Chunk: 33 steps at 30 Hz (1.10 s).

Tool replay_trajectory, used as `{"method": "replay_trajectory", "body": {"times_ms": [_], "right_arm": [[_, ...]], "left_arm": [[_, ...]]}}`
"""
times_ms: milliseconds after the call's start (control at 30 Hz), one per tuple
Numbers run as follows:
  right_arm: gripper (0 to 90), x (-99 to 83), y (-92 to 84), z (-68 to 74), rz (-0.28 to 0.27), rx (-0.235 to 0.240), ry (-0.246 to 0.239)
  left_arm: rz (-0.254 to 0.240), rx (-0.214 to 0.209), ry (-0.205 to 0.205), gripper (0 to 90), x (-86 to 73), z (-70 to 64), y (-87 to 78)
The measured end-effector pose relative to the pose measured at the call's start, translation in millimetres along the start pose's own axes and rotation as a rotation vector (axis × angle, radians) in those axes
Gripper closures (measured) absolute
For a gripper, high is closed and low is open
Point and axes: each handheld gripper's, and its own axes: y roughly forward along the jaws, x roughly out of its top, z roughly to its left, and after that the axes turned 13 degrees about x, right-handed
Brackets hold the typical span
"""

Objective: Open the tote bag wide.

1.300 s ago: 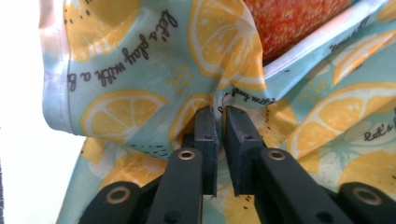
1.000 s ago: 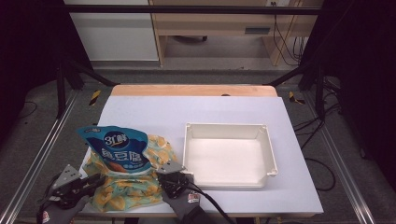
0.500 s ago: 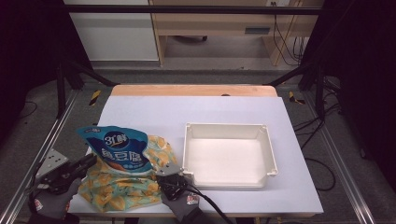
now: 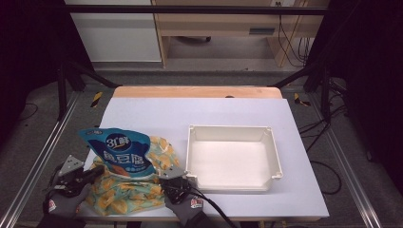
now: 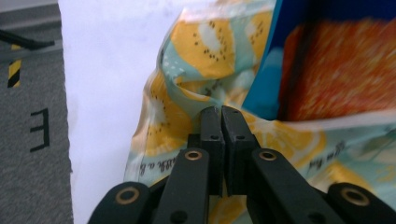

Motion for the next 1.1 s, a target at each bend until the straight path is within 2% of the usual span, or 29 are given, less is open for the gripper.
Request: {"method": "replay_trajectory", "body": {"times_ms": [167,400,500,567,800,967,1100], "right_arm": [[90.0,-1.5,-0.1,-1.4,0.004,-0.004,0.013],[90.0,-3.7,0.1,-3.8,0.007,0.006,0.018],[90.0,-4.1,-0.1,-4.0,0.007,0.006,0.016],[90.0,-4.9,-0.1,-4.4,-0.001,0.007,0.021],[88.5,-4.9,-0.1,-3.7,-0.003,0.007,0.025],[84.3,-5.3,-2.4,-2.9,-0.010,0.020,0.021],[79.8,-4.4,-6.8,-3.2,-0.034,0.034,0.018]], "left_arm": [[0.044,0.013,0.053,89.8,-4.1,-4.6,4.6],[0.095,0.013,0.085,89.8,-8.2,-8.9,11.5],[0.101,0.007,0.084,89.8,-9.0,-9.3,13.5],[0.095,-0.002,0.065,89.8,-10.1,-8.6,13.9],[0.086,-0.030,0.041,87.6,-11.7,-5.9,15.0],[0.082,-0.032,0.050,80.4,-10.3,-6.3,12.9],[0.052,-0.034,0.038,74.3,-8.7,-4.6,5.8]]}}
